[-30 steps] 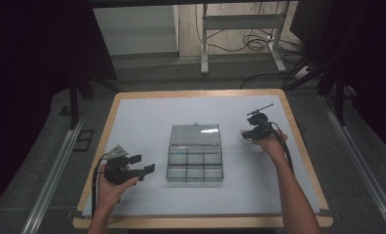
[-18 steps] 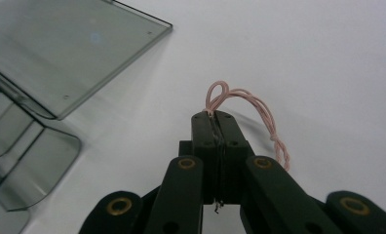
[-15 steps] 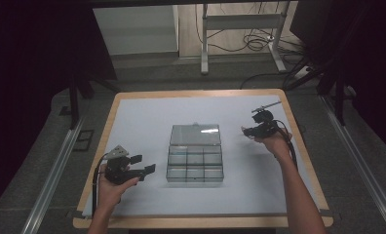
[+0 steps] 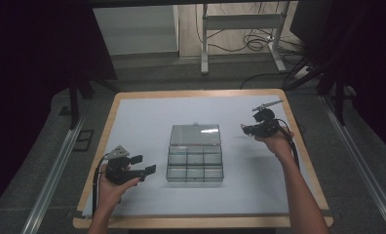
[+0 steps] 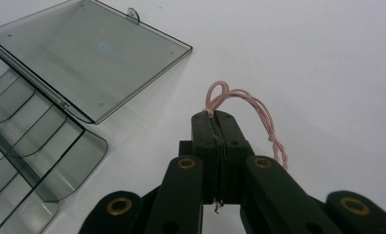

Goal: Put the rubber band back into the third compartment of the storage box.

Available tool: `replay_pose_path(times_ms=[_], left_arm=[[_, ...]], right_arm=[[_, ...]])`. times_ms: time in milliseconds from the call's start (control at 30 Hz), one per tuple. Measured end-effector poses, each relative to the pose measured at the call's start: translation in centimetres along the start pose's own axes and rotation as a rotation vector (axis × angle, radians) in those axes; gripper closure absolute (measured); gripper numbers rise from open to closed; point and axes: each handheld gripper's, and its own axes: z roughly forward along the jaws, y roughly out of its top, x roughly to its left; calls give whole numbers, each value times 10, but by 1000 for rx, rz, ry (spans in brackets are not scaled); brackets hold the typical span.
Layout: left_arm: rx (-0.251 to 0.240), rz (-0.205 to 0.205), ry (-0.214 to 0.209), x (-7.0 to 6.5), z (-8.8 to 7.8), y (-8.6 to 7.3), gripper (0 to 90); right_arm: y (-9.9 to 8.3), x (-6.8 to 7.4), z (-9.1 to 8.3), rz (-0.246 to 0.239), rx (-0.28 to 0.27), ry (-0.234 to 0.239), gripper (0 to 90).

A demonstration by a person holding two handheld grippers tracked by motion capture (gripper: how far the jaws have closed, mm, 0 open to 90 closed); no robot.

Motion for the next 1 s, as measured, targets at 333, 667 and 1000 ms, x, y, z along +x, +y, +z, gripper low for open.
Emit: replay_pose_path(times_ms=[333, 667, 1000], left_arm=[[15, 4, -2, 0, 3, -1, 232], [16, 4, -2, 1, 3, -1, 232], [18, 5, -5, 0, 3, -1, 232]], right_arm=[[1, 8, -7, -28, -28, 9, 868], [3, 15, -10, -57, -41, 15, 868], [3, 23, -13, -81, -54, 19, 867]])
